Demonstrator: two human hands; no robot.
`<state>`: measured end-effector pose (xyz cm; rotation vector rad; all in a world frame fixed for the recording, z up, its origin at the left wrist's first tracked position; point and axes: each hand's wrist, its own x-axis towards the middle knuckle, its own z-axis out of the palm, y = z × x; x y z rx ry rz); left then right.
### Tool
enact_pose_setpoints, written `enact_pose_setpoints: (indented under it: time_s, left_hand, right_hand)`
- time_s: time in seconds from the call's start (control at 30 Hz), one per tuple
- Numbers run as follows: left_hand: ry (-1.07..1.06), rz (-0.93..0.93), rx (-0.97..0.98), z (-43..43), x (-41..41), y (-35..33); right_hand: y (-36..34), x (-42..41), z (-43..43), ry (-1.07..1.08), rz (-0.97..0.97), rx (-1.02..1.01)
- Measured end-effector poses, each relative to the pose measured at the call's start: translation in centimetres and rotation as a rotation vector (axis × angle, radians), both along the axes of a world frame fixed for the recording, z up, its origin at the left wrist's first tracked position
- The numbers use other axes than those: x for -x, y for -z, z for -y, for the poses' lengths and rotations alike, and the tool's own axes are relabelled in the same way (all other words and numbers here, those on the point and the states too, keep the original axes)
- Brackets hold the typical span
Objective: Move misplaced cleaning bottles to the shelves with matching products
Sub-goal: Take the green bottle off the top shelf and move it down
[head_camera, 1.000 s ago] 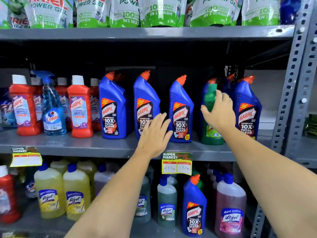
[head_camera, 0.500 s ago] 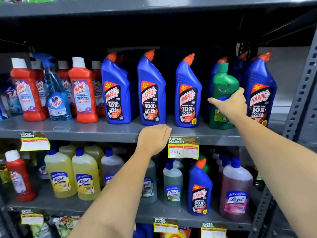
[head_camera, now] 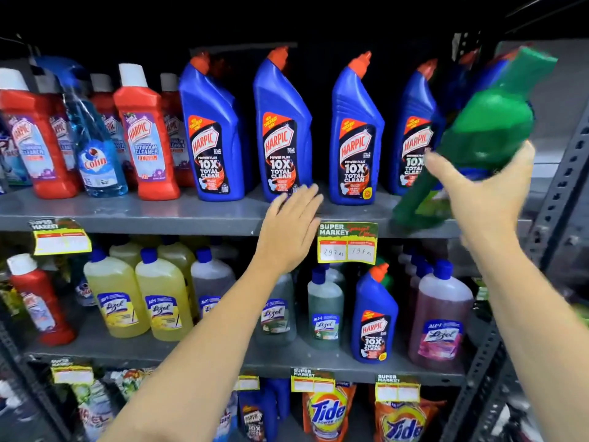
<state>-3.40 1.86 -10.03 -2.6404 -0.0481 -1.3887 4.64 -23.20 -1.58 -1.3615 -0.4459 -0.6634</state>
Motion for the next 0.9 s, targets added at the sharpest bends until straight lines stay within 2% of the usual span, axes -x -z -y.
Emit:
enact_pose_setpoints:
  time_s: [0.1,0.13,0.2,0.33,0.5,0.63,0.9]
  left_hand:
    - [-0.001,0.114,0.062,-0.3,2.5,5.8]
    - [-0.004,0.083,0.101,-0.3,3.4,8.3]
    - [0.007,-0.126,0.158,-0.5,5.0,14.1]
    - [-0.041,-0.674,0.234,-2.2,7.4,23.6]
    - [-0.093,-0.973,0.324,-3.5,7.3,28.1]
    - [-0.170,-1.000,0.315,-2.7,7.2,29.3]
    - [-0.149,-1.009,0.389,-3.1,7.2,30.1]
  right_hand:
    - [6.2,3.8,0.9,-0.061,-0.001,-0.023]
    - [8.4,4.9,0.7,-0.102,-0.039,-0.004]
    - [13.3,6.4,-0.5,-0.146,-0.156,0.077]
    - [21.8,6.4,-4.5,-0.175,-0.372,0.233]
    - [27.3,5.4,-9.4,-0.190,-0.425,0.282]
    - [30.2,4.2,-12.0,-0.182,-0.493,0.330]
    - [31.2,3.4,-14.2,-0.163,-0.503,0.450]
